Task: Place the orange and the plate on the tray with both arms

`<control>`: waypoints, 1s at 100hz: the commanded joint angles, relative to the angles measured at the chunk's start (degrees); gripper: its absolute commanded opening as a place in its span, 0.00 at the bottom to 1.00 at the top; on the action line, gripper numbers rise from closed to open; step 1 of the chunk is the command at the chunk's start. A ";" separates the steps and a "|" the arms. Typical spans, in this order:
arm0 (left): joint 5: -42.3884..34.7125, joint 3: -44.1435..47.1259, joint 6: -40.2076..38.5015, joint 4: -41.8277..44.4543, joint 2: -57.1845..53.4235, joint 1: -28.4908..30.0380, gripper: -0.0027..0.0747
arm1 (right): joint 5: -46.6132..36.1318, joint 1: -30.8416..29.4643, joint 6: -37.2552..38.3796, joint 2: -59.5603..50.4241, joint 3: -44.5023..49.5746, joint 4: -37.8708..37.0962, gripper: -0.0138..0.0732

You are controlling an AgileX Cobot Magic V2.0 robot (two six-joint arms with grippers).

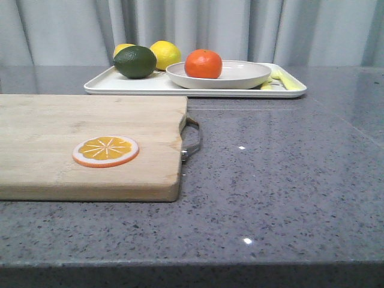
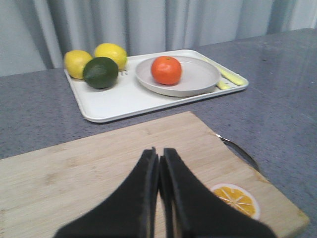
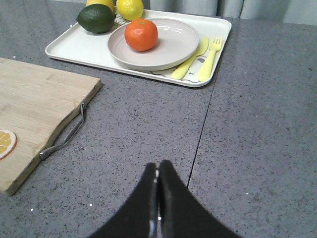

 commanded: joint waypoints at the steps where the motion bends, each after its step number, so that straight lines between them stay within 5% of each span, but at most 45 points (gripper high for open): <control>1: -4.93 -0.09 -0.50 0.37 -2.27 3.43 0.01 | -4.39 -0.03 -0.34 0.11 -1.33 -0.27 0.08; 43: -6.18 12.50 -0.50 0.37 -16.20 17.32 0.01 | -4.39 -0.03 -0.34 0.11 -1.33 -0.27 0.08; 100: -11.76 25.98 -3.27 1.80 -27.13 24.44 0.01 | -4.50 -0.03 -0.34 0.11 -1.33 -0.27 0.08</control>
